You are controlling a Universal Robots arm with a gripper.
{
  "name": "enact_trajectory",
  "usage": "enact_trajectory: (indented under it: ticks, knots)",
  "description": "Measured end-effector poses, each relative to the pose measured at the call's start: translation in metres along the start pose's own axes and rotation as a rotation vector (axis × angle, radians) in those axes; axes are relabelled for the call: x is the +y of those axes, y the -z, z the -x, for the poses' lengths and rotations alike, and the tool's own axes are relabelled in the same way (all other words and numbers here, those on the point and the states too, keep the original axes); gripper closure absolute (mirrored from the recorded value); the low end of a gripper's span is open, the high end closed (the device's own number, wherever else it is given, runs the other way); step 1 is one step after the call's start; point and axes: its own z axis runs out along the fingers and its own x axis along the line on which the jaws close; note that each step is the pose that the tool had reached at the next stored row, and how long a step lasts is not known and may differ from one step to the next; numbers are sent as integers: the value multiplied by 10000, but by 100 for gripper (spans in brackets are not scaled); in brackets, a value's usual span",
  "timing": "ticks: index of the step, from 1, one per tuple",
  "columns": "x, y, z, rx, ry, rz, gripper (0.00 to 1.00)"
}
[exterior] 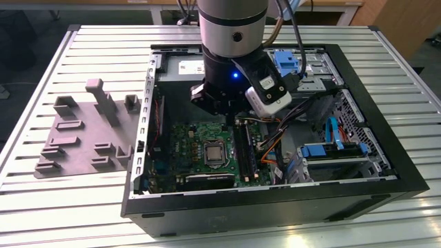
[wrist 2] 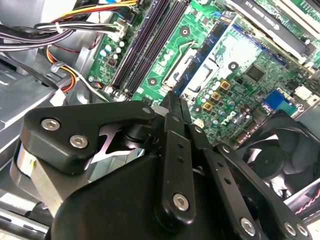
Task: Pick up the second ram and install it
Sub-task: 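Insert the second ram into the second slot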
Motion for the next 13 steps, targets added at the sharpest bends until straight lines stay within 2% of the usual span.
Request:
enact_trajectory:
  ticks: [4,6,13]
  knots:
    - [0,-4,7,0,0,1,89]
    - [-1,-37,20,0,0,0,89]
    - [-2,-48,35,0,1,0,89]
